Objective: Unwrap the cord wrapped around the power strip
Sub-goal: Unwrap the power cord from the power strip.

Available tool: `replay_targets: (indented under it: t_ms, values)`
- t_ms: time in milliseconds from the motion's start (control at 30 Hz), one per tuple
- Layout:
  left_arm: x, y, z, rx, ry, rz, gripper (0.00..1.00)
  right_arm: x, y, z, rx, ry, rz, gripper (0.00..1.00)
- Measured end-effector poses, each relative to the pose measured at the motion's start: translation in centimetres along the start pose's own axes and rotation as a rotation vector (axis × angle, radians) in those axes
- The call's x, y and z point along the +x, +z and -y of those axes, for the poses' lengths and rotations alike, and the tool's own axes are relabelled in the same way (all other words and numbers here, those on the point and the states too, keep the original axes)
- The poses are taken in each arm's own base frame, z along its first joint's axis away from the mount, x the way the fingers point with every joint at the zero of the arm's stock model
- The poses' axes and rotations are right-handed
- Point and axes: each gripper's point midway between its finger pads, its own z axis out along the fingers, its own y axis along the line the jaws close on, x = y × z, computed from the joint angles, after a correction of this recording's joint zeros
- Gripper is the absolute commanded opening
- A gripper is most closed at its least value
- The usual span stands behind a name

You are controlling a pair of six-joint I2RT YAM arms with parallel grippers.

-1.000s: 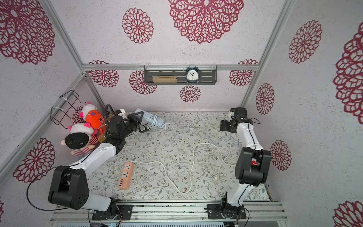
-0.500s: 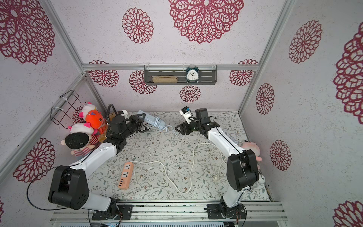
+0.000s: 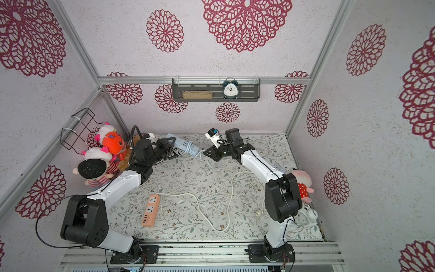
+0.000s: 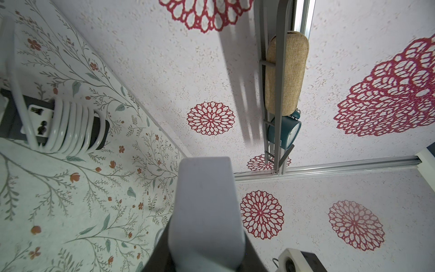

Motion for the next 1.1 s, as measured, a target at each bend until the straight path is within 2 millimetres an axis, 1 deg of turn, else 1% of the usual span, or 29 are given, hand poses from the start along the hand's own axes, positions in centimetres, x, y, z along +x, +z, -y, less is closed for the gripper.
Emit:
replay_targets:
  t_ms: [100, 167, 233, 333, 400, 467, 567, 667, 733, 833, 900, 967, 1100]
  values:
    - [-0.1, 0.5, -0.2, 0.009, 0.002, 0.007, 0.0, 0.2, 0.0, -0.3, -0.017, -0.007, -0.002, 0.0]
    - [-0.3, 1.0, -0.8, 0.002, 0.004, 0.02, 0.0, 0.9, 0.1, -0.7, -0.041, 0.001, -0.01, 0.0]
    - [-0.4, 1.4, -1.4, -0.006, 0.005, 0.037, 0.0, 2.1, 0.1, -1.4, -0.065, 0.011, -0.022, 0.0]
    - [0.0, 2.5, -1.9, 0.002, -0.003, 0.034, 0.0, 4.4, 0.2, -2.4, -0.084, 0.024, -0.057, 0.0]
    - [0.3, 3.5, -2.1, 0.014, -0.023, 0.023, 0.0, 5.4, 0.5, -2.6, -0.084, 0.021, -0.076, 0.0]
    - [0.5, 4.3, -2.2, 0.03, -0.044, 0.011, 0.0, 6.1, 0.8, -2.2, -0.074, 0.027, -0.086, 0.0]
    - [0.3, 4.4, -1.9, 0.056, -0.075, 0.009, 0.0, 6.8, 1.4, -0.3, -0.055, 0.048, -0.079, 0.0]
    - [-0.5, 3.8, -1.1, 0.112, -0.104, 0.008, 0.0, 7.8, 2.2, 2.1, -0.034, 0.091, -0.054, 0.0]
    - [-1.0, 2.7, -1.5, 0.126, -0.13, -0.001, 0.0, 8.3, 2.6, 3.7, -0.02, 0.119, -0.041, 0.0]
    - [-1.8, 1.2, -2.5, 0.118, -0.153, -0.017, 0.0, 8.5, 2.9, 5.6, -0.001, 0.148, -0.023, 0.0]
    - [-1.9, 0.3, -2.6, 0.108, -0.143, -0.037, 0.0, 8.1, 2.9, 6.6, 0.012, 0.162, -0.011, 0.0]
    - [-1.7, -0.6, -2.3, 0.088, -0.104, -0.058, 0.0, 7.1, 2.6, 7.9, 0.034, 0.162, 0.007, 0.0]
    - [-1.6, -2.6, -1.2, 0.049, 0.018, -0.049, 0.0, 4.2, 0.8, 10.0, 0.081, 0.155, 0.065, 0.0]
